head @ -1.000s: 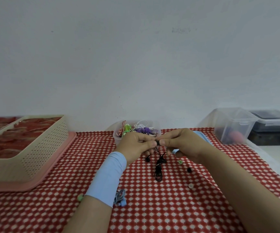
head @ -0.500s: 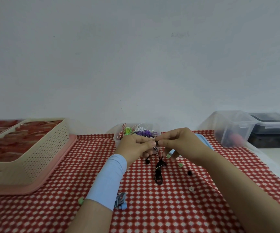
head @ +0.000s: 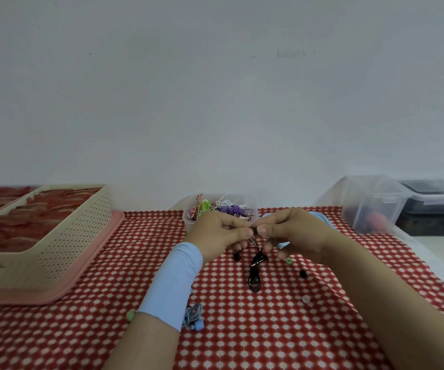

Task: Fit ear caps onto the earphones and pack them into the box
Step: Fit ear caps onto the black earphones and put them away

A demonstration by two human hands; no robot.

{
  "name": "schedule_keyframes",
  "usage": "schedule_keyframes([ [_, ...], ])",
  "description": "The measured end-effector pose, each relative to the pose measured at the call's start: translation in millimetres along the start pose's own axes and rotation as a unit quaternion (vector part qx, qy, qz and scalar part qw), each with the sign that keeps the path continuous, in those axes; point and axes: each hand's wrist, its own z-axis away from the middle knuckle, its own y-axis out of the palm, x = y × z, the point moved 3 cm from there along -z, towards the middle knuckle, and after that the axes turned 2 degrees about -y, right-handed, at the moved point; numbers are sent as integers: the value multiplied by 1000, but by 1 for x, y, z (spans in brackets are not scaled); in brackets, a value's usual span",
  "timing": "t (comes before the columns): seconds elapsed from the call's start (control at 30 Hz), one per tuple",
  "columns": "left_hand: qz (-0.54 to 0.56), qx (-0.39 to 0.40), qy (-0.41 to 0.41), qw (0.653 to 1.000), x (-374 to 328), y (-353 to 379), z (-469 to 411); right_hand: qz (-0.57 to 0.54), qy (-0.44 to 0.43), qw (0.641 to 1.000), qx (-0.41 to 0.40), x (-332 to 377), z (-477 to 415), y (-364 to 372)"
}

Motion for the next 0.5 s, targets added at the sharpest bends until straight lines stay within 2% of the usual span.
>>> schedule_keyframes([
  [0.27,-32,10,-10,999,4,1,0,-2,40,999,-8,-4,-2,1],
  [0.5,-1,3,-26,1000,4,2,1,17,11,1000,4,2,1,-1],
])
